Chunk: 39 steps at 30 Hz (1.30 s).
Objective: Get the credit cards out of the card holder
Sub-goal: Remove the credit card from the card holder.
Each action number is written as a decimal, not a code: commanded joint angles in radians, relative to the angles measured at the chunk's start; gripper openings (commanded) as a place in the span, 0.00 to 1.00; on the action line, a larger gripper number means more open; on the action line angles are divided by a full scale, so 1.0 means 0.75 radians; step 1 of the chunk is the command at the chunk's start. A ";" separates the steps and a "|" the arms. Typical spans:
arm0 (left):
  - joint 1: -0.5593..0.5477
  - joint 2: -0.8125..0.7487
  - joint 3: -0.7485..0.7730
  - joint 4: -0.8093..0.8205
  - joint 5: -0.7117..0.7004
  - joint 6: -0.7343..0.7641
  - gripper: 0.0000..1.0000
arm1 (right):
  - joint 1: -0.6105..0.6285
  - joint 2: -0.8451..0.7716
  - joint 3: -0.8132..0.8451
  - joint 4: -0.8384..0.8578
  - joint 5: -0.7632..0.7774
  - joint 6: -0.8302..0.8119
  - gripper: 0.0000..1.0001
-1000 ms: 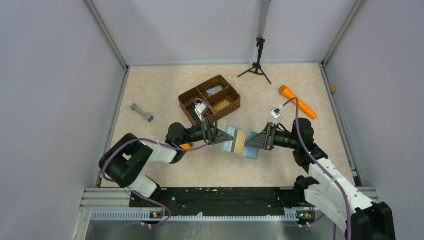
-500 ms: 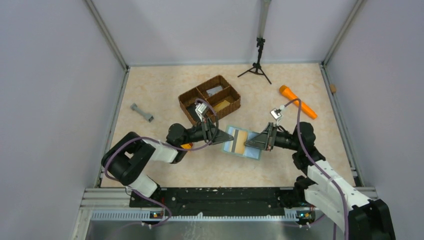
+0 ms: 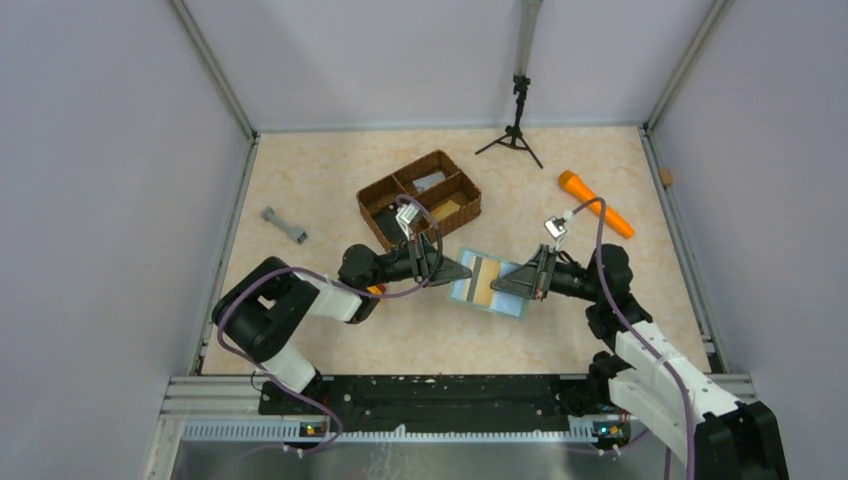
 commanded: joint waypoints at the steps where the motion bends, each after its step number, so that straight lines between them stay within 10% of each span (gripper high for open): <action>1: -0.041 0.026 0.056 0.091 -0.018 0.014 0.22 | 0.011 -0.078 0.038 -0.092 0.125 -0.089 0.00; 25: -0.004 0.010 0.041 0.191 0.017 -0.039 0.20 | -0.043 -0.059 -0.008 -0.111 0.036 -0.116 0.00; 30: 0.003 0.008 0.031 0.190 0.002 -0.040 0.01 | -0.053 -0.059 -0.003 -0.126 0.026 -0.129 0.00; 39: 0.029 -0.033 0.007 0.191 0.002 -0.055 0.00 | -0.111 -0.074 -0.022 -0.152 -0.016 -0.151 0.00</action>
